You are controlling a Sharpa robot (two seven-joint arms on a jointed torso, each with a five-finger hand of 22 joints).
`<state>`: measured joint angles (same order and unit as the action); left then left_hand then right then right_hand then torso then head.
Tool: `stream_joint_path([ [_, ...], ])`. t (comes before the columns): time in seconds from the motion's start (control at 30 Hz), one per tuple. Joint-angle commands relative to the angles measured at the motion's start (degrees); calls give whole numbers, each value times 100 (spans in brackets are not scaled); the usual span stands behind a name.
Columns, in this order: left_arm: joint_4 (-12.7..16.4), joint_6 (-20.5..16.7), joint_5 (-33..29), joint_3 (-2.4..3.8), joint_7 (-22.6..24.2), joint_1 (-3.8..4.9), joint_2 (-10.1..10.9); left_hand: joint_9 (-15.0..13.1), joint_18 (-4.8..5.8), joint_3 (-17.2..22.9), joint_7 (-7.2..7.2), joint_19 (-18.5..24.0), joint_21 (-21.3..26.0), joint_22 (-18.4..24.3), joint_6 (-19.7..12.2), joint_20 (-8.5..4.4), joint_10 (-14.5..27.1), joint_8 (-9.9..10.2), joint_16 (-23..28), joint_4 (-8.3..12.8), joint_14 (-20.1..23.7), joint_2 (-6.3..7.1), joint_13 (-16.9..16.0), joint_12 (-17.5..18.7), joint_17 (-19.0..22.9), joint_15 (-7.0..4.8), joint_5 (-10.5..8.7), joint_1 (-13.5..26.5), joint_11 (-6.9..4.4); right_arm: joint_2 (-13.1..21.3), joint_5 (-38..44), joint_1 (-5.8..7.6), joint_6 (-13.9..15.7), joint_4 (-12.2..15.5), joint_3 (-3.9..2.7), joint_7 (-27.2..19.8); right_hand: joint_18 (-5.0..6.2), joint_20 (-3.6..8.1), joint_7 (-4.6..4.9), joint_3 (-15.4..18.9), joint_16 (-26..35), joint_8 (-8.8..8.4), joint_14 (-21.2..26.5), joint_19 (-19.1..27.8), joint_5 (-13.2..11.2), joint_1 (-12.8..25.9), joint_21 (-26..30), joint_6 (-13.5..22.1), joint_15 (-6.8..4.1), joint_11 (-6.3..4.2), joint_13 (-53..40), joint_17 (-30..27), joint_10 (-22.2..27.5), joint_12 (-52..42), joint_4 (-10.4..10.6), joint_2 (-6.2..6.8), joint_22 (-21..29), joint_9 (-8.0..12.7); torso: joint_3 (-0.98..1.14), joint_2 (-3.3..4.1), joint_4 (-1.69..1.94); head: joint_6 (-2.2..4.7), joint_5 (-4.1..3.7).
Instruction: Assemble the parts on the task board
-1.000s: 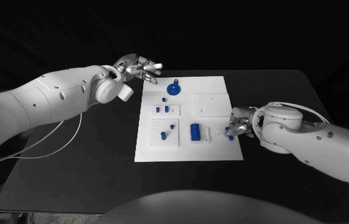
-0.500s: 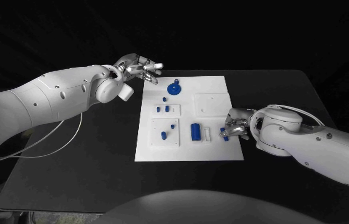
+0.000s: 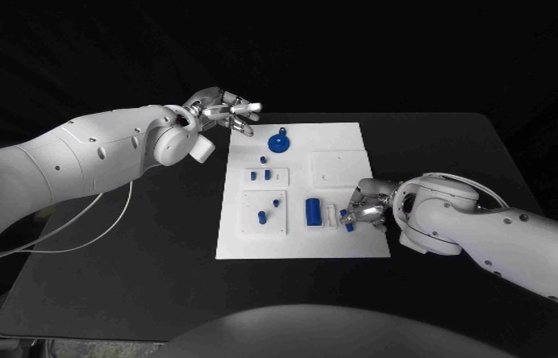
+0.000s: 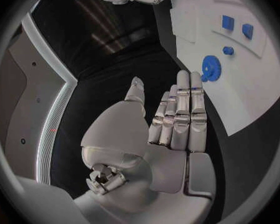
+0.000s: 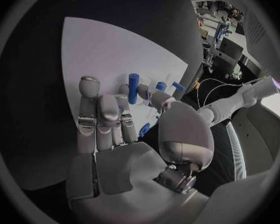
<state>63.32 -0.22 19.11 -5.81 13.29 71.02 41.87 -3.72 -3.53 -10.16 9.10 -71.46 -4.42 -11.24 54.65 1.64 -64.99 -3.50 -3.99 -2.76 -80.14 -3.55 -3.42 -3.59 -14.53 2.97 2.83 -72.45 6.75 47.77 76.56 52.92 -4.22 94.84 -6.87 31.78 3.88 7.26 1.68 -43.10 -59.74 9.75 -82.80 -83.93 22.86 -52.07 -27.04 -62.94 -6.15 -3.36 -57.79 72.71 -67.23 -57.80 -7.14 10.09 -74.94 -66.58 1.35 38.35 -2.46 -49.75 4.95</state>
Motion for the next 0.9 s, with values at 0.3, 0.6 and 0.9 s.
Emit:
stream_joint_path([
  [0.3, 19, 101, -16, 3, 7, -5, -6, -8, 34, -16, -7, -13, -26, 10, -21, 21, 44, -20, 10, -28, 23, -12, -6, -5, 4, 2, -8, 54, -12, -91, -390, -8, 44, 19, -162, 70, -6, 3, -80, -331, 57, 20, 33, -250, 70, -181, 29, 18, 9, 4, 10, -8, -21, 32, -439, -133, -246, 8, 2, -1, -2, -6, 6],
  [0.6, 18, 117, -16, 2, 3, -5, -14, -8, 34, -16, -7, -13, -26, 10, -21, 21, 44, -20, 10, -28, 23, -12, -6, -5, 4, 2, -8, 54, -12, -165, -407, -8, 27, -17, -214, 91, -6, 3, -88, -296, 67, 14, 33, -252, 108, -161, 41, 5, 8, 1, 8, -14, -25, 27, -460, -136, -242, 21, 3, -1, -2, -2, 4],
  [0.9, 13, 123, -15, 2, -5, -4, -20, -8, 33, -15, -6, -13, -26, 12, -25, 22, 49, -20, 9, -38, 24, -2, -6, -4, 9, 3, -8, 56, -10, -243, -457, -7, -261, -169, -220, 244, -14, -6, -102, -136, 87, -27, 52, -235, 125, -169, 122, 6, 18, 7, 37, -19, 27, 54, -473, -176, -234, 85, -11, 0, -6, -2, 4],
])
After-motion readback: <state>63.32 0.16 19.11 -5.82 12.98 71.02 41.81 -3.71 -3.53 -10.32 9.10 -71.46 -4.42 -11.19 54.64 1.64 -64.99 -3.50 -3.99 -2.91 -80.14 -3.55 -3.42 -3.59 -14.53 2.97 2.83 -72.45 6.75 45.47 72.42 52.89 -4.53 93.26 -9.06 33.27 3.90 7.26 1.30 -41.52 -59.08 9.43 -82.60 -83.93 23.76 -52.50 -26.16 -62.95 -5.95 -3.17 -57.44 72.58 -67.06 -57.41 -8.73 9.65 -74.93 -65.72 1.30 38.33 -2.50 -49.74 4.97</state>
